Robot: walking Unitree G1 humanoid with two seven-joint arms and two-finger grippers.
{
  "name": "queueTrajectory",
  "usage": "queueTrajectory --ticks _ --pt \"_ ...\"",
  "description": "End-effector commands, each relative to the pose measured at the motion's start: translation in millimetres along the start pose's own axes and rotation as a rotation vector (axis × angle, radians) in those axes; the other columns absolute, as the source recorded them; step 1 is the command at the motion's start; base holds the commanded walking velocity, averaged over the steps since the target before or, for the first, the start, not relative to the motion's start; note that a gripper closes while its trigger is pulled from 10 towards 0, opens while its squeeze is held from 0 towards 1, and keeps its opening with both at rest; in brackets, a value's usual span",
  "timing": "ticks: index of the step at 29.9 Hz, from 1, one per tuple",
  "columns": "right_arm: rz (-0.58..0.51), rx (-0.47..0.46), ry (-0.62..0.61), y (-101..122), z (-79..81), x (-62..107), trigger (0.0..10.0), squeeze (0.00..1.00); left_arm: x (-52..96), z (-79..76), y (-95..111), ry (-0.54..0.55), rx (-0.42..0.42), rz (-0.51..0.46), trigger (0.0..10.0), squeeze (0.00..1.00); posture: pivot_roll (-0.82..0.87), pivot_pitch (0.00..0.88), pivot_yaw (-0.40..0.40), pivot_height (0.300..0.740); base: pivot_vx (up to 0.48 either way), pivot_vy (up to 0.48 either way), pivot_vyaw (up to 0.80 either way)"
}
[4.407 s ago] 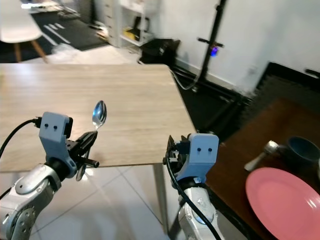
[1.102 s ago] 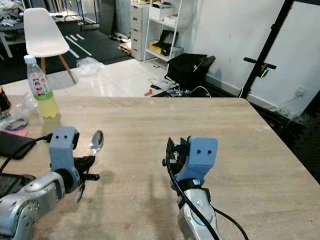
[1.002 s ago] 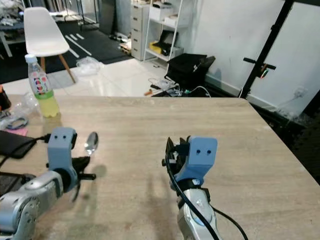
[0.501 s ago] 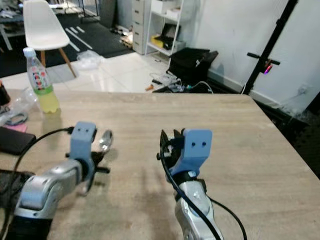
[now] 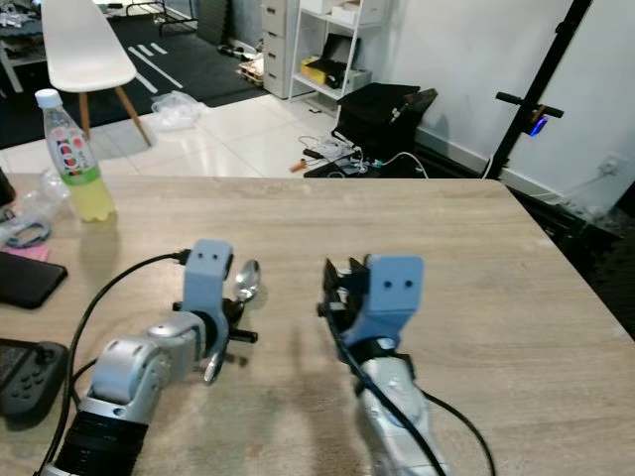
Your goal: Setting the table
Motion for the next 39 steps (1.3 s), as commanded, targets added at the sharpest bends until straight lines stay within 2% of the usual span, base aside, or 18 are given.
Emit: queueTrajectory --ticks 1,6,10,12,16,20,22,24,25,32,36,38,39 --pt "0.032 0.031 0.131 0 2.3 14.3 10.0 0.0 -0.7 -0.6 -5 0.004 -0.034 0.004 10.0 0.0 0.07 0.147 0.055 0.74 0.0 0.0 0.0" --pt "0.148 0.103 0.281 3 -18.2 42.7 10.0 0.0 -3.5 3.9 -5 0.014 -0.036 0.003 10.0 0.0 0.05 0.143 0.058 0.74 0.0 0.0 0.0" --pt "0.203 0.105 0.398 11 -23.3 58.0 10.0 0.0 -6.7 6.9 -6 0.027 -0.028 0.003 10.0 0.0 0.03 0.14 0.058 0.74 0.0 0.0 0.0" --pt "0.207 0.109 0.41 12 -23.7 59.2 10.0 0.0 -7.1 6.9 -6 0.027 -0.025 0.004 10.0 0.0 0.03 0.14 0.058 0.74 0.0 0.0 0.0" --pt "0.223 0.127 0.431 11 -22.6 58.9 10.0 0.0 -8.4 5.5 -4 0.042 0.037 0.004 10.0 0.0 0.03 0.138 0.057 0.74 0.0 0.0 0.0" --pt "0.215 0.112 0.469 14 -14.0 57.1 10.0 0.0 -8.2 15.5 0 0.108 0.085 0.0 10.0 0.0 0.03 0.137 0.057 0.74 0.0 0.0 0.0" --pt "0.216 0.103 0.48 15 -12.2 56.9 10.0 0.0 -5.2 23.2 1 0.137 0.082 0.006 10.0 0.0 0.03 0.137 0.057 0.74 0.0 0.0 0.0" --pt "0.216 0.103 0.48 15 -12.2 56.9 10.0 0.0 -5.2 23.2 1 0.137 0.082 0.006 10.0 0.0 0.03 0.137 0.057 0.74 0.0 0.0 0.0" --pt "0.21 0.095 0.484 16 -10.7 56.5 10.0 0.0 -2.1 27.9 0 0.155 0.08 0.013 10.0 0.0 0.04 0.137 0.064 0.74 0.0 0.0 0.0" --pt "0.192 0.078 0.484 18 -7.7 53.6 10.0 0.0 12.5 33.8 -15 0.197 0.089 0.067 10.0 0.0 0.05 0.142 0.076 0.74 0.0 0.0 0.0" --pt "0.183 0.073 0.484 20 -5.5 51.6 10.0 0.0 32.8 35.7 -30 0.173 0.11 0.132 10.0 0.0 0.05 0.15 0.08 0.74 0.0 0.0 0.0" --pt "0.181 0.071 0.484 20 -5.2 51.2 10.0 0.0 36.5 37.2 -32 0.172 0.112 0.141 10.0 0.0 0.05 0.152 0.081 0.74 0.0 0.0 0.0" --pt "0.173 0.064 0.482 20 -4.1 49.2 10.0 0.0 47.7 46.7 -40 0.197 0.127 0.171 10.0 0.0 0.06 0.155 0.084 0.74 0.0 0.0 0.0"
Point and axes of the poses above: a point about 5 cm out from each wrist's last joint towards the gripper, its own x axis pointing back from the gripper into the wrist, its own y axis along the axis of the wrist's last joint, z = x × y, the point moved 6 cm from there along -x, pointing out of the wrist towards the gripper, and after that the axes turned 4 degrees about x, right-handed, at the moved point
